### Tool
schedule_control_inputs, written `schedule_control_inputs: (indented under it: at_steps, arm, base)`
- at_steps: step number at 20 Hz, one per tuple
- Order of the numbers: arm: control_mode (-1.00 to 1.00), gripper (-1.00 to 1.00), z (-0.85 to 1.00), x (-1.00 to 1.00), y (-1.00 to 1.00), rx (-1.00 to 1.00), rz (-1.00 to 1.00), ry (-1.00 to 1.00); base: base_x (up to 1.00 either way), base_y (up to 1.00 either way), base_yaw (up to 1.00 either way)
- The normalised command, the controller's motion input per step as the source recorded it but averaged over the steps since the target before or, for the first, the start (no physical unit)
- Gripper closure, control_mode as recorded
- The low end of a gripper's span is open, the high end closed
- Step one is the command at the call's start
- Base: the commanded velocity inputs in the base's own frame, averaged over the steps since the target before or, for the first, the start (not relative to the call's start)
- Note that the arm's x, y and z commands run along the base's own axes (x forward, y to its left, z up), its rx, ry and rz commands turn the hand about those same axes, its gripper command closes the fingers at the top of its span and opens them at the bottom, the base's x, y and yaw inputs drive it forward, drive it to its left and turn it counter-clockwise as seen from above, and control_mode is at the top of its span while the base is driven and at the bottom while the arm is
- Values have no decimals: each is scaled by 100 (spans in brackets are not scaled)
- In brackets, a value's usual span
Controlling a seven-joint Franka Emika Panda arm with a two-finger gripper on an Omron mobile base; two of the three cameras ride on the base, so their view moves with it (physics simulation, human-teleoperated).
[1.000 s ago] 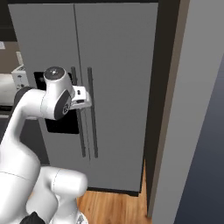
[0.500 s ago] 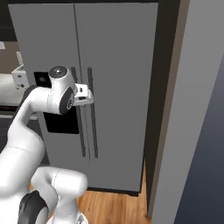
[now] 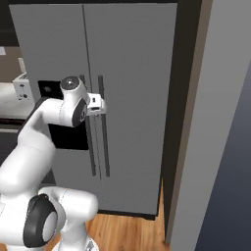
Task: Retrieve the chicken drumstick from the fridge and place it on the saucepan with marinade on the stove.
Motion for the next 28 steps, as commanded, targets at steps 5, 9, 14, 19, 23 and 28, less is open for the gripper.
schedule_control_inputs:
  at_steps: [5, 9, 14, 19, 23, 28]
  arm:
    - [-100, -100, -50, 4, 0, 1, 0, -25]
    - [-100, -100, -48, 0, 0, 1, 0, -22]
    - [-100, -100, -29, -4, 0, 6, 0, -25]
    - [-100, -100, -14, -6, 0, 13, 0, -21]
    - [-100, -100, -1, -7, 0, 17, 0, -6]
    - [-100, -100, -12, -5, 0, 14, 0, 0]
  base:
    - [0, 0, 0]
    - [0, 0, 0]
    - [0, 0, 0]
    - [0, 0, 0]
    - [0, 0, 0]
    - [0, 0, 0]
